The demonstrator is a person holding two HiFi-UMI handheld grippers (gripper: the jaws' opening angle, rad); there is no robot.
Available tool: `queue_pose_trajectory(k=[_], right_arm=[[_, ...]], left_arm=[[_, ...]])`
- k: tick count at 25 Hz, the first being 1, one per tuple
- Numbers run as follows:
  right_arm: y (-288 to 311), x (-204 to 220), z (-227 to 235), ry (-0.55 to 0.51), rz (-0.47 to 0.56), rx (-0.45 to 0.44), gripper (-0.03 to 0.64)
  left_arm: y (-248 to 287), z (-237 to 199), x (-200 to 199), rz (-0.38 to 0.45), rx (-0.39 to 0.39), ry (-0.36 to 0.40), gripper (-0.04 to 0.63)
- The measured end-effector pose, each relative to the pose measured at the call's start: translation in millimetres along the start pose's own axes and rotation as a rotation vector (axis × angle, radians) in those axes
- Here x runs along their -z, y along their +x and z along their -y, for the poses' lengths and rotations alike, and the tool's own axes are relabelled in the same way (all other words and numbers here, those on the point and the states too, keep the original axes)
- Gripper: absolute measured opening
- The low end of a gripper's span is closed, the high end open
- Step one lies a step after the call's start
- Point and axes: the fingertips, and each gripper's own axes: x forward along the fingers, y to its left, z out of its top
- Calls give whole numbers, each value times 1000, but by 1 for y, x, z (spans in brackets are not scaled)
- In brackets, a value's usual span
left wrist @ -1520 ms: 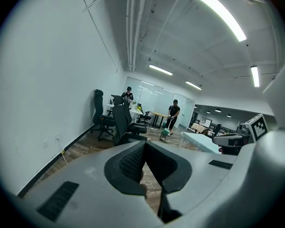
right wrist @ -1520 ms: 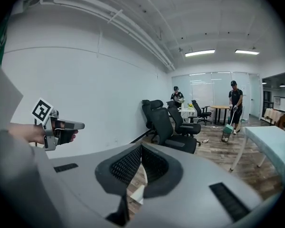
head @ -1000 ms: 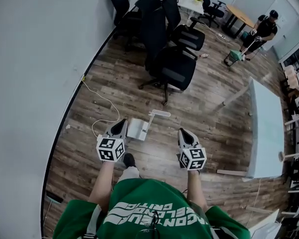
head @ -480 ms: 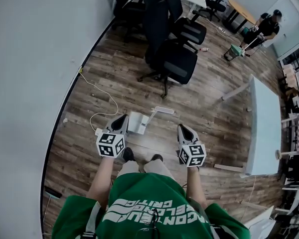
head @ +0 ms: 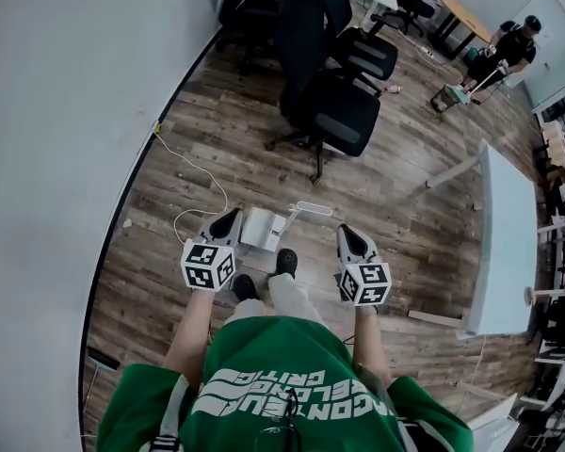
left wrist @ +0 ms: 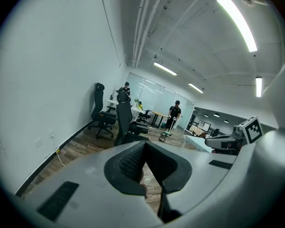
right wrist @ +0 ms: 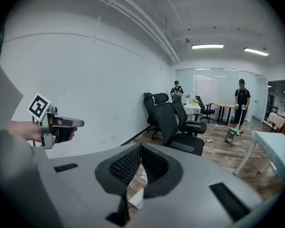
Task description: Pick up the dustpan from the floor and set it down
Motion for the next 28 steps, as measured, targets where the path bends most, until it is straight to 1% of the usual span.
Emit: queue_pose_trajectory(k=[4, 9, 15, 19, 23, 28], right_arm=[[19, 0, 9, -7, -11, -20, 8], [38, -2, 14, -3, -30, -54, 8], [56, 6, 22, -50, -73, -102, 9], [74, 17, 27, -110, -132, -141, 9], [99, 38, 32, -196, -218, -168, 9], [127, 66, 30, -309, -318, -238, 11]], left_arm=[[5, -4, -7, 14, -16, -4, 0], [11, -8, -9, -5, -48, -7, 0], [18, -6, -5, -7, -75, -14, 0], [20, -3, 0, -12, -86, -28, 0], [25, -1, 10, -30, -107, -36, 0], [31, -1, 14, -27, -139, -54, 0]])
